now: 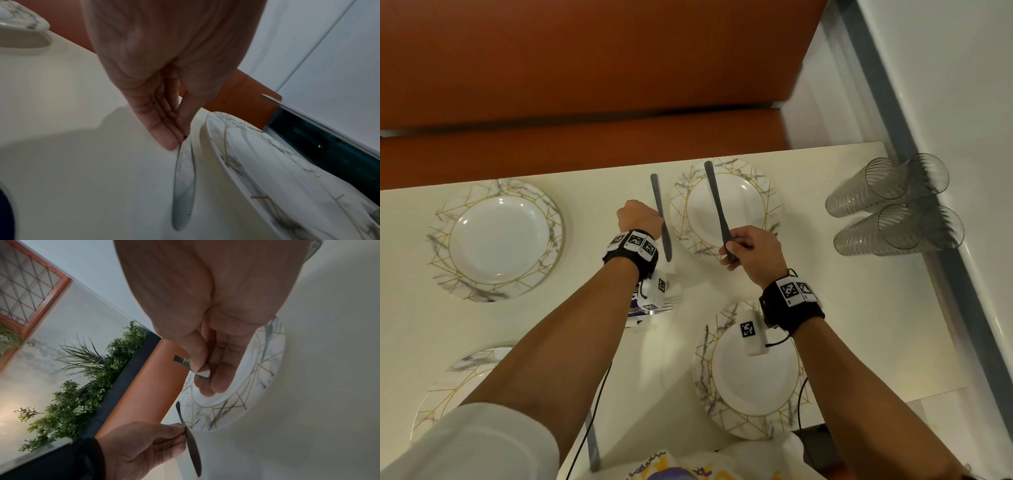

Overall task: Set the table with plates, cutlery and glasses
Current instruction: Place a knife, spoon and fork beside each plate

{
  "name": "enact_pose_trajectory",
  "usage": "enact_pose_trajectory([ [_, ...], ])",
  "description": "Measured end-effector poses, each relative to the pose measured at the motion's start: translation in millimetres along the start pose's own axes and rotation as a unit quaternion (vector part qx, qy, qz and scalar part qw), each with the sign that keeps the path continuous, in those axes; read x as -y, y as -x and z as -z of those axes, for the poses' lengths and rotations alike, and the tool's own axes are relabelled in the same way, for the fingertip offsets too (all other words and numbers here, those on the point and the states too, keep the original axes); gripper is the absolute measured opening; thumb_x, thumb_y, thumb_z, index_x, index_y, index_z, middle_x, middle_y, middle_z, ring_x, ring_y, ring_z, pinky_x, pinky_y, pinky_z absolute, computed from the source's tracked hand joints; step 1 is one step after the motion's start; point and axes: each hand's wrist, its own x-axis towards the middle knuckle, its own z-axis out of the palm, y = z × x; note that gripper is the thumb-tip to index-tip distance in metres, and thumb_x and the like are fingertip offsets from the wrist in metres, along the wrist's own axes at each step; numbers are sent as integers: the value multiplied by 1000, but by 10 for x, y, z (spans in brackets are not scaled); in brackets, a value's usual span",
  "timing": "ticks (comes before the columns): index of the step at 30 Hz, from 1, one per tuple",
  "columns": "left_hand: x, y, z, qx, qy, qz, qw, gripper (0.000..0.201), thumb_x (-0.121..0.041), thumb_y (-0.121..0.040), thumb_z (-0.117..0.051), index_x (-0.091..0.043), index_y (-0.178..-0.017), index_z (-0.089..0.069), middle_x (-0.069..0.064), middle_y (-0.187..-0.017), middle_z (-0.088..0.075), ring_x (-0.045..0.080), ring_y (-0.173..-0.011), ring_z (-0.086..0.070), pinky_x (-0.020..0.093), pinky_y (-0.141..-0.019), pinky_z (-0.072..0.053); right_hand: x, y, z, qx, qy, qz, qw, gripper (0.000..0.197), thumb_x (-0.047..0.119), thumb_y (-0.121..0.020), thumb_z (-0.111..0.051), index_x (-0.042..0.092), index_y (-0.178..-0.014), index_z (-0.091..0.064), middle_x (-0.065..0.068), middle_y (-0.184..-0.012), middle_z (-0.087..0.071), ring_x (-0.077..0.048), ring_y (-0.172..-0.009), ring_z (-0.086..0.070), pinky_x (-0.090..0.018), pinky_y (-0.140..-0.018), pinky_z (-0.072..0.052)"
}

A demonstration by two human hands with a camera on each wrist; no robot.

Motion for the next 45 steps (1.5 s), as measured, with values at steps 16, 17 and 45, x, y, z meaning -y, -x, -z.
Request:
enact_pose_trajectory([
  [16,-12,179,65,-3,7,-27,1000,16,-10,-83,-86,-8,-98,-81,10,-102,-77,29,-88,-76,42,-84,-65,3,21,13,-2,12,-2,1000,13,-2,-94,-59,2,-105,-65,-10,-81,-76,-29,-68,-74,-36,-62,-62],
  [17,-14,186,70,-3,10,-25,1000,16,-10,-82,-86,-8,-97,-81,10,-101,-77,29,-88,-76,41,-83,-65,4,22,14,-3,12,-3,1000,13,-3,-94,-59,2,-105,-65,-10,-81,-76,-29,-68,-74,-36,-62,-62],
  [45,839,1633,1108,-26,214,-235,948,23,-10,-94,-66,-18,-116,-67,2,-90,-76,12,-71,-75,32,-73,-63,405,1092,-1258,98,19,83,992,14,5,-93,-65,8,-106,-64,-9,-84,-76,-32,-65,-74,-41,-54,-61],
])
